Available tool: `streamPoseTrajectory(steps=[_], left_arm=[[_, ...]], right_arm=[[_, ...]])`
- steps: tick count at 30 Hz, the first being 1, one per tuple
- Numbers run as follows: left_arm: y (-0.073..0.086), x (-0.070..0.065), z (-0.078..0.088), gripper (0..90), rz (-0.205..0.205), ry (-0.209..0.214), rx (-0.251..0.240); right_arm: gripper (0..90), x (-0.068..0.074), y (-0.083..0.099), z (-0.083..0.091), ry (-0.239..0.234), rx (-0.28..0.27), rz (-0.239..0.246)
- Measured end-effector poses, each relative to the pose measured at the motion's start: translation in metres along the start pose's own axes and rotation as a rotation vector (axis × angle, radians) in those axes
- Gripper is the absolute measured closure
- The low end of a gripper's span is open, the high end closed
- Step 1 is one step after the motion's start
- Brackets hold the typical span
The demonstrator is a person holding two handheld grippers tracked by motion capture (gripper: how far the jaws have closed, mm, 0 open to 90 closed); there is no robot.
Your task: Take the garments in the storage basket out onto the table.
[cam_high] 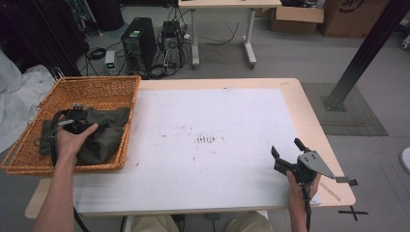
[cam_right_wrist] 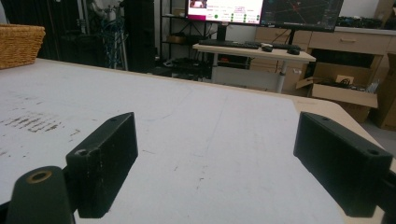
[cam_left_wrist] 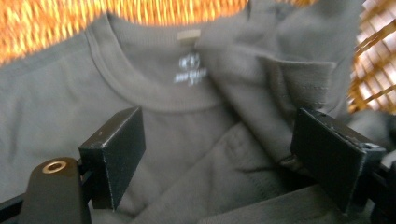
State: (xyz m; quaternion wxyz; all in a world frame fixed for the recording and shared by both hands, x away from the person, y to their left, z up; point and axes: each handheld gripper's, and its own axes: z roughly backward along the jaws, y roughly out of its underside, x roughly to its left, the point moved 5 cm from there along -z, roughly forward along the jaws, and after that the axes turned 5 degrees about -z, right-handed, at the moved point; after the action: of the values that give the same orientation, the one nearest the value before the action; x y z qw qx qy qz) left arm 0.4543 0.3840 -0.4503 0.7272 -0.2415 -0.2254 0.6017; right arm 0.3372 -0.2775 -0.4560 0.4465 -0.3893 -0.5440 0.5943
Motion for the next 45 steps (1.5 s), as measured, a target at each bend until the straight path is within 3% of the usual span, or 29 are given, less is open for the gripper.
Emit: streamPoseTrajectory(steps=[1,5,6,7,8,9,10,11,12,14,19,30,32,33,34,35,36,37,39,40,41,45], left_arm=[[0.005,0.002,-0.005,17.3,-0.023,-0.019,0.030],[0.008,0.008,-0.008,6.7,-0.017,-0.047,0.038],[0.009,0.010,-0.009,6.7,-0.009,-0.071,0.051],[0.011,0.015,-0.012,1.0,-0.016,-0.142,0.085],[0.011,0.015,-0.012,1.1,-0.016,-0.142,0.085],[0.012,0.019,-0.014,0.3,0.032,-0.133,0.086],[0.012,0.019,-0.014,0.4,0.032,-0.133,0.086],[0.014,0.022,-0.017,0.3,0.077,-0.107,0.085],[0.014,0.022,-0.017,0.3,0.077,-0.107,0.085],[0.016,0.025,-0.018,0.4,0.132,-0.070,0.080],[0.017,0.026,-0.018,2.6,0.118,-0.052,0.064],[0.015,0.024,-0.017,4.7,0.117,-0.074,0.082],[0.013,0.021,-0.016,10.0,0.104,-0.070,0.084],[0.010,0.015,-0.013,16.3,0.069,-0.063,0.080],[0.010,0.015,-0.013,23.5,0.069,-0.063,0.080],[0.009,0.011,-0.011,34.8,0.045,-0.049,0.074],[0.008,0.007,-0.010,34.8,0.021,-0.058,0.070],[0.007,0.002,-0.009,44.3,-0.009,-0.049,0.068],[0.007,0.000,-0.008,56.7,-0.016,-0.046,0.068],[0.006,-0.001,-0.008,56.7,-0.026,-0.040,0.057],[0.007,-0.003,-0.008,80.1,-0.031,-0.012,0.064],[0.004,-0.003,-0.007,85.4,-0.004,-0.012,0.076]], right_arm=[[13.9,0.000,0.000,0.000,0.000,0.000,-0.001],[13.9,0.000,0.000,0.000,-0.001,0.001,0.001],[13.9,0.000,0.000,0.000,-0.001,0.001,0.001],[13.9,0.000,0.000,0.000,-0.001,0.001,0.005],[13.9,0.000,0.000,0.000,-0.001,0.001,0.005],[13.9,0.001,0.000,0.000,-0.002,0.002,0.006],[13.9,0.001,0.000,0.000,-0.002,0.002,0.006],[13.9,0.001,0.000,0.000,-0.001,0.003,0.006],[13.9,0.001,0.000,0.000,-0.001,0.003,0.006],[13.9,0.001,0.000,0.000,0.000,0.004,0.006],[13.9,0.001,0.000,-0.001,0.003,0.010,0.010],[14.0,0.001,0.000,-0.001,0.005,0.014,0.012],[13.9,0.001,0.000,-0.002,0.003,0.016,0.012],[14.0,0.001,0.000,-0.002,0.004,0.018,0.015],[14.0,0.001,0.000,-0.002,0.004,0.018,0.015],[14.0,0.002,0.000,-0.002,0.003,0.021,0.018],[14.0,0.002,0.000,-0.002,0.003,0.021,0.018],[14.0,0.002,0.000,-0.002,0.003,0.024,0.023],[14.0,0.002,0.000,-0.002,0.004,0.023,0.024],[14.0,0.002,0.000,-0.002,0.004,0.023,0.024],[14.0,0.002,0.000,-0.002,0.004,0.022,0.021],[14.1,0.002,0.000,-0.002,0.005,0.020,0.018]])
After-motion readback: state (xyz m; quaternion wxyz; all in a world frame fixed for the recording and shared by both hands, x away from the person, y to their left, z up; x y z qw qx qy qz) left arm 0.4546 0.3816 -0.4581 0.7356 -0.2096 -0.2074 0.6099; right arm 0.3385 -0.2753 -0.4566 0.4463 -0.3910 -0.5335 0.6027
